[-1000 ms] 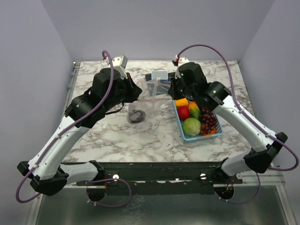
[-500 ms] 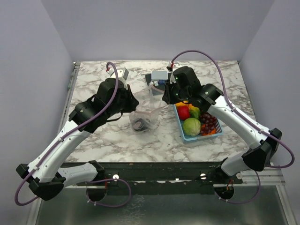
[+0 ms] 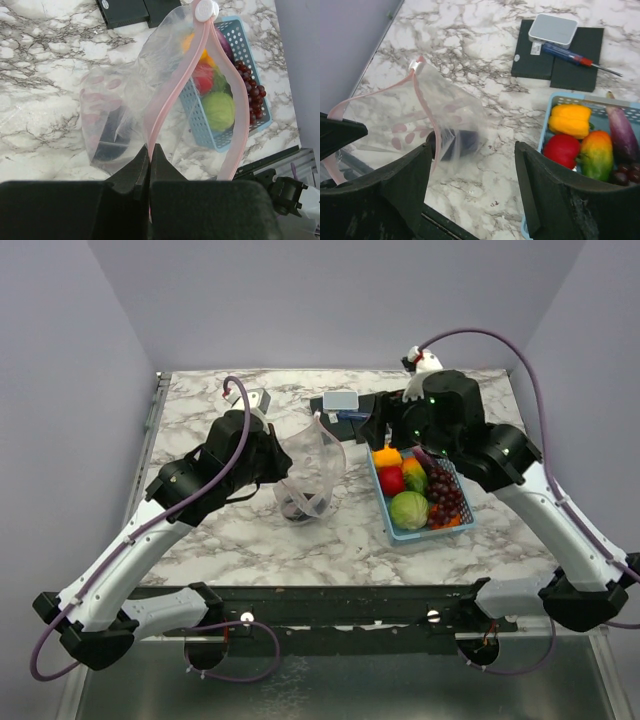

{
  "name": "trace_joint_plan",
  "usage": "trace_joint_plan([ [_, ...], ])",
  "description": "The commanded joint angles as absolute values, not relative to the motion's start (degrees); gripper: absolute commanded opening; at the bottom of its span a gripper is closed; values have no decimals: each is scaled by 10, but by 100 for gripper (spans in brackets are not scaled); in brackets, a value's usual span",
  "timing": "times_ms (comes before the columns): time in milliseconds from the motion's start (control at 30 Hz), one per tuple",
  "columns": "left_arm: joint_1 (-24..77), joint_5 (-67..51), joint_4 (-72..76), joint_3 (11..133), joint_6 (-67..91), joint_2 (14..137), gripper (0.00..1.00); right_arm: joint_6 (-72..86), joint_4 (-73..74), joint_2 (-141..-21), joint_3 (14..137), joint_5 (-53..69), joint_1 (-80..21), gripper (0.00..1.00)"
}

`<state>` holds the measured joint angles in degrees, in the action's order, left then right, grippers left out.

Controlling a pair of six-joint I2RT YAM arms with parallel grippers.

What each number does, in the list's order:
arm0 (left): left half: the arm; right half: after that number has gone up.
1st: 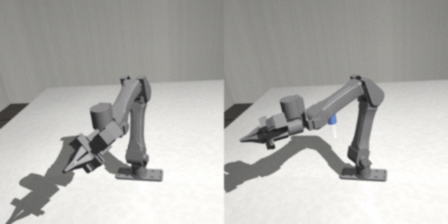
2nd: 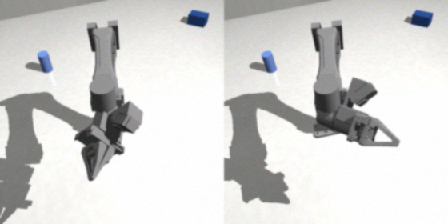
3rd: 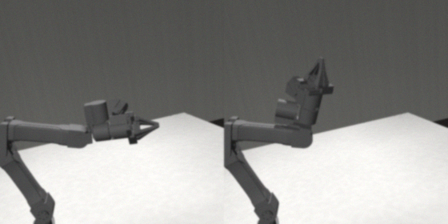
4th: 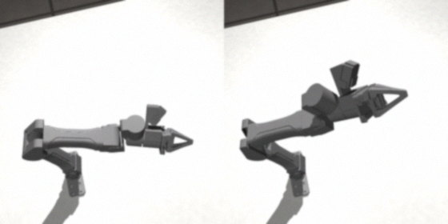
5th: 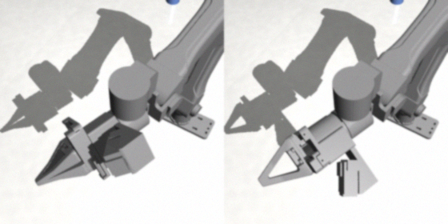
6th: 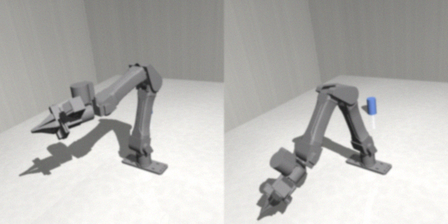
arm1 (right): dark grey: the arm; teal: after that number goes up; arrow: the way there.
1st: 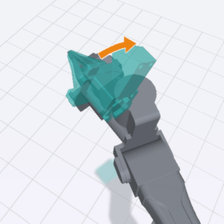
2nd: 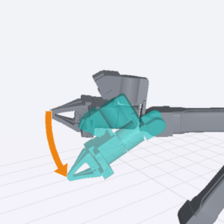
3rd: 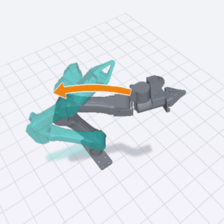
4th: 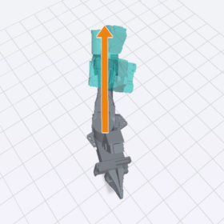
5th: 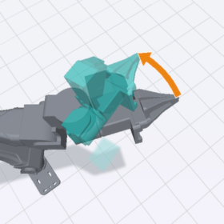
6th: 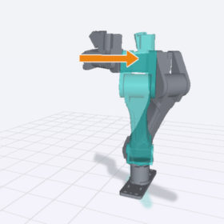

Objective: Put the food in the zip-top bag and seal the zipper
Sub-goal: Adjust the zipper food storage bag at the center of the board, then pick up the fake vegetable from the bin.

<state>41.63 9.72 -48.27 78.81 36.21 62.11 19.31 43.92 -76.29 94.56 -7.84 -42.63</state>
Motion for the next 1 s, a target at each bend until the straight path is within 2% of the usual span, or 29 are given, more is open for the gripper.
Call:
trace_joint_plan([
  [0, 414, 111, -479, 789, 370, 606, 0, 185, 496, -723, 941, -158, -424, 75],
  [167, 414, 101, -471, 795, 370, 606, 0, 196, 518, -689, 890, -215, -423, 82],
  [433, 413, 105, -470, 795, 367, 600, 0, 246, 544, -653, 773, -244, -411, 87],
  [600, 413, 102, -468, 792, 366, 601, 0, 277, 529, -643, 686, -223, -401, 99],
  [967, 414, 100, -465, 780, 367, 593, 0, 312, 465, -664, 569, -171, -351, 100],
])
